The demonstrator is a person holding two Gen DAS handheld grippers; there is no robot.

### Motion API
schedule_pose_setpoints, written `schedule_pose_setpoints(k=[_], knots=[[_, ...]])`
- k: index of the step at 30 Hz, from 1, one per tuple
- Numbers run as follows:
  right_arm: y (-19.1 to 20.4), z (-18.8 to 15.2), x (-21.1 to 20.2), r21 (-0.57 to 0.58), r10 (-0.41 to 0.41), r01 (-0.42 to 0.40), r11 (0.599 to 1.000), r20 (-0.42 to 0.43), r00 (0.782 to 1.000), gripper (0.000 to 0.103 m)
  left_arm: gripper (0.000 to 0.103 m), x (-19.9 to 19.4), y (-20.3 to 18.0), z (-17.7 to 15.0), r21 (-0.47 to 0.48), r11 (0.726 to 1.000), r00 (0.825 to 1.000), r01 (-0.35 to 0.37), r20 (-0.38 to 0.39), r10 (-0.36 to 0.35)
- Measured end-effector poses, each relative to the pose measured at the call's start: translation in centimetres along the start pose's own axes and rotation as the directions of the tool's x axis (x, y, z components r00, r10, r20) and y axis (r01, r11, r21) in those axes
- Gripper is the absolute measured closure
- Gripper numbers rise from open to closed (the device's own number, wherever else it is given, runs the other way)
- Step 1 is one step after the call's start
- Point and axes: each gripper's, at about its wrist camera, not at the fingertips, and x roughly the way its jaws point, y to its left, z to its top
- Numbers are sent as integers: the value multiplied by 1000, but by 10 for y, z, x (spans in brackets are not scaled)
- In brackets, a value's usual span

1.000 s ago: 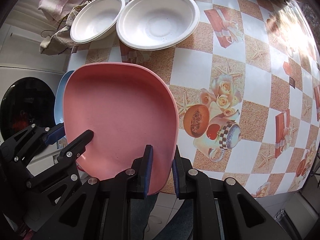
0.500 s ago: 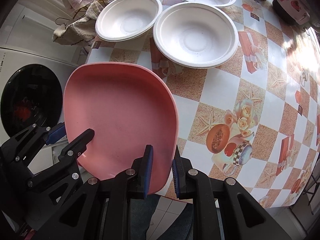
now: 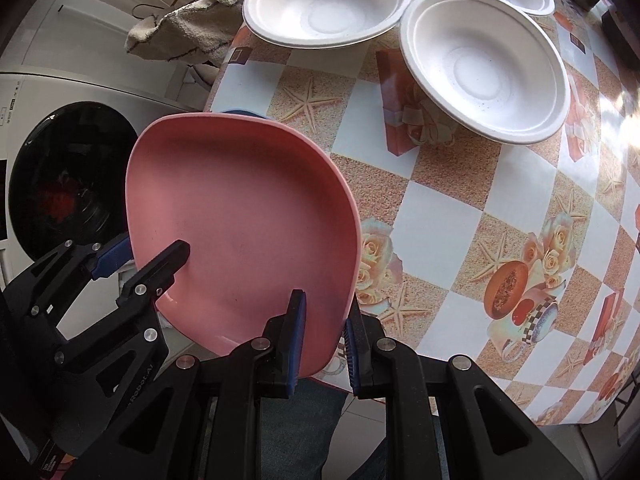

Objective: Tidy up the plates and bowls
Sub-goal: 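Lower the pink plate onto the blue plate and open both grippers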

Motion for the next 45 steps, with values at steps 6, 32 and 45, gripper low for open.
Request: schedule_pose_setpoints(k=[6,32,45], knots=[[5,4,13,22,34,-34,999,-24,999,82,73,4,9,6,7,1000,1000,-26,1,26],[-64,-5,-1,208,-29,19,978,47,998,0,31,-10,31,25,-107,984,988,145,73,-137],[-147,-42,-9,417,-23,-4,909,58,998,0,31,2,-45,61,-24,981,981,195,13,-195]])
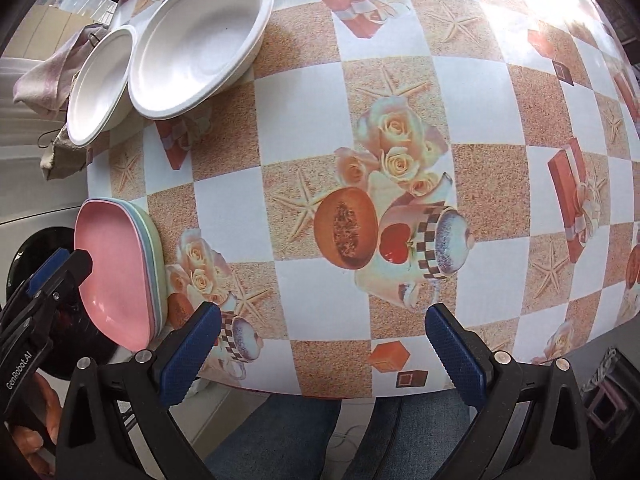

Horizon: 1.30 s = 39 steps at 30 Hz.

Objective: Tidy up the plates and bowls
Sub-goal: 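Lower the pink plate onto the blue plate and open both grippers, then move both grippers to the rim of a white bowl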

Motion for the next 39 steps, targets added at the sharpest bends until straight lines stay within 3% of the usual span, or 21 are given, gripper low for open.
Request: schedule_pose_setpoints(k=[4,10,14,20,31,33,36,38,39], knots=[[-7,23,-9,-25,-5,6,1000,14,1000,0,31,2,-12,20,-57,998,1000,10,-5,-10],[3,84,-35,-117,-22,31,993,74,997,0,31,10,-24,56,-195,980,999,30,-5,-32],[6,123,-45,-171,-28,44,984,96,995,0,31,31,-24,73,-302,953,999,-32,-47,18],[23,160,-42,-214,14,6,977,89,996,0,31,60,-24,85,-412,910,995,-48,-95,9],[59,193,-4,-330,-29,58,942,91,995,0,31,92,-22,94,-518,849,989,-107,-140,39],[66,197,3,-344,-38,69,936,95,995,1,37,97,-20,95,-530,841,989,-107,-146,34],[74,202,10,-352,-44,74,933,92,995,27,48,102,-19,94,-537,834,986,-125,-158,46],[78,203,16,-351,-50,76,933,82,995,56,50,103,-20,93,-545,828,987,-132,-152,57],[83,205,21,-350,-53,77,934,77,996,59,55,103,-21,93,-544,829,988,-130,-145,60]])
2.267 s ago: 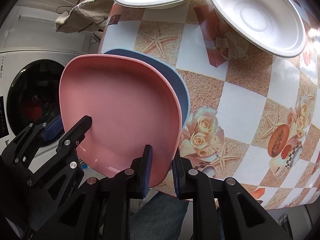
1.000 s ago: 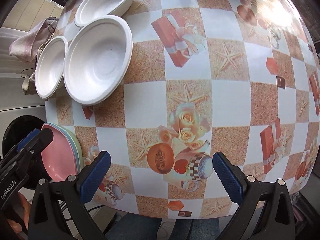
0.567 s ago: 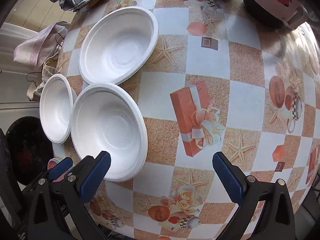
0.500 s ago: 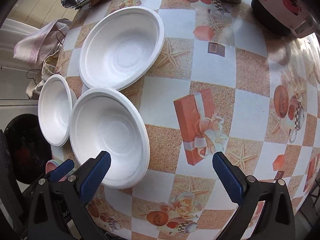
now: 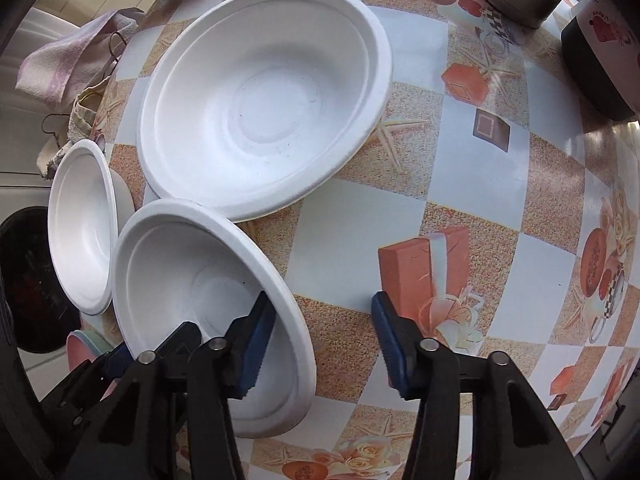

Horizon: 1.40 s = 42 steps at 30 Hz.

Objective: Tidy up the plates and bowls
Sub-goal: 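Move both grippers to the rim of a white bowl, then close both grippers on the white bowl rim, then carry the white bowl across the table, set it down, open both grippers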

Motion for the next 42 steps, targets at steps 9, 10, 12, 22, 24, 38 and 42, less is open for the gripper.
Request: schedule_pose_setpoints(k=[9,10,12,22,24,38,42], knots=[[4,-7,9,-21,48,-48,999,-6,999,86,74,0,-29,-11,149,989,1000,-12,19,9],[1,-12,8,-24,40,-41,999,-7,999,86,74,0,-38,-17,179,984,1000,-18,19,15],[-8,-23,8,-8,36,-36,999,-12,999,86,75,2,-53,-31,250,968,999,-34,22,30],[-82,-114,19,222,50,-41,974,-36,998,85,74,20,-146,-133,645,761,998,-66,31,60],[-96,-137,22,271,53,-43,962,-31,998,85,73,25,-160,-157,694,718,998,-51,13,59],[-126,-249,46,449,78,-47,892,-51,996,81,73,38,-207,-284,911,410,997,-41,8,82],[-118,-259,52,450,80,-48,892,-52,995,80,69,41,-211,-285,912,409,996,-37,0,92]])
